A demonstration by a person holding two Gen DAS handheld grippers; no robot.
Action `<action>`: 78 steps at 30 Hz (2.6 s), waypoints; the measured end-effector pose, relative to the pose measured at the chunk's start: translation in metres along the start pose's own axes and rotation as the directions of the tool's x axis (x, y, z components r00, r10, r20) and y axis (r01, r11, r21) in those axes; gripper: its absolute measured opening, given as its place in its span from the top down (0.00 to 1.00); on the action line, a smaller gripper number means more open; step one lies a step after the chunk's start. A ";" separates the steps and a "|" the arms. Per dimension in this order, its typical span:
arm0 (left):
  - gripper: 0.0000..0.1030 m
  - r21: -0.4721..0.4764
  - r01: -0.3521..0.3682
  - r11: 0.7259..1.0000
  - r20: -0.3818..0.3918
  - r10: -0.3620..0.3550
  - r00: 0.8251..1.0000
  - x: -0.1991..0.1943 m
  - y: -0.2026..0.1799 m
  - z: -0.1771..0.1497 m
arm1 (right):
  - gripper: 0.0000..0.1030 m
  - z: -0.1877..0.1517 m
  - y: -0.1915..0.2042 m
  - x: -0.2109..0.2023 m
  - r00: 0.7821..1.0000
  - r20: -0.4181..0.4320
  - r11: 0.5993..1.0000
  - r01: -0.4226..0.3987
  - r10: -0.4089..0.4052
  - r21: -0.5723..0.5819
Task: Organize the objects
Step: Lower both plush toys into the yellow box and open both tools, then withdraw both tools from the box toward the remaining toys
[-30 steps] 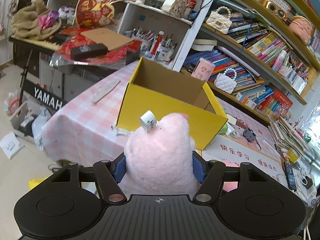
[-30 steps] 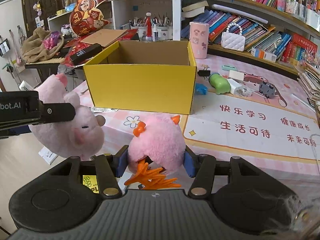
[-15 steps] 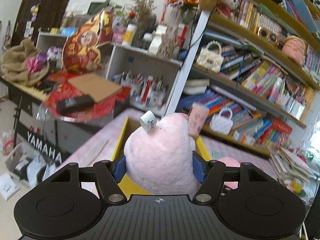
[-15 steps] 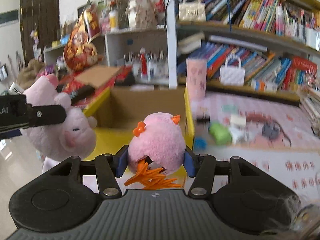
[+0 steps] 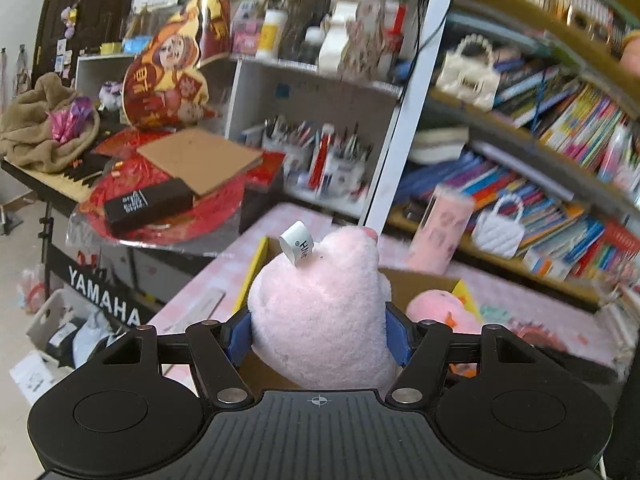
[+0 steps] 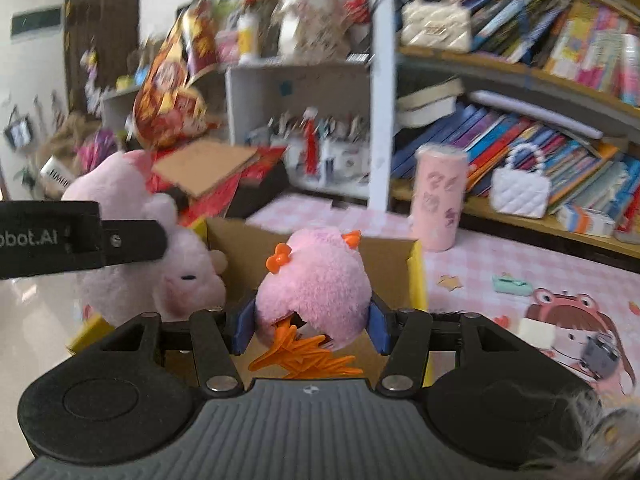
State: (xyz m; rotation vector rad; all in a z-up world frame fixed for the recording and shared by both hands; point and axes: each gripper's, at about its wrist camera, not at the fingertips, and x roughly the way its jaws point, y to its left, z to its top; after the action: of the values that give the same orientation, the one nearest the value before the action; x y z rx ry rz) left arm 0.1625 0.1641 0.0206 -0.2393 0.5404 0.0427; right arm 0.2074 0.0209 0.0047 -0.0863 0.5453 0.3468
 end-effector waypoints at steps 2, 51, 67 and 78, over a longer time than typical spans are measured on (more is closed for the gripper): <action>0.36 0.000 -0.023 1.000 -0.022 0.023 0.999 0.010 0.000 -0.004 | 0.49 -0.002 0.000 0.016 0.999 -0.044 0.999 -0.018 0.017 -0.028; 0.03 0.043 -0.110 0.993 -0.060 0.113 0.992 -0.142 0.033 -0.111 | 0.22 -0.118 0.044 -0.161 0.991 -0.034 0.992 0.130 -0.130 0.001; 0.03 0.133 0.048 0.990 -0.143 -0.028 0.989 -0.150 0.000 -0.135 | 0.11 -0.157 0.024 -0.208 0.958 -0.093 0.956 0.279 -0.271 0.092; 0.03 0.196 0.128 0.972 -0.192 -0.090 0.977 -0.133 -0.044 -0.141 | 0.10 -0.173 -0.014 -0.221 0.927 -0.146 0.916 0.366 -0.345 0.166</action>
State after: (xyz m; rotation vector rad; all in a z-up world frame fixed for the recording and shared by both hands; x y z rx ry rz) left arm -0.0186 0.0906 -0.0188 -0.0683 0.7079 -0.1445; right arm -0.0494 -0.0885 -0.0279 -0.0194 0.6604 -0.0691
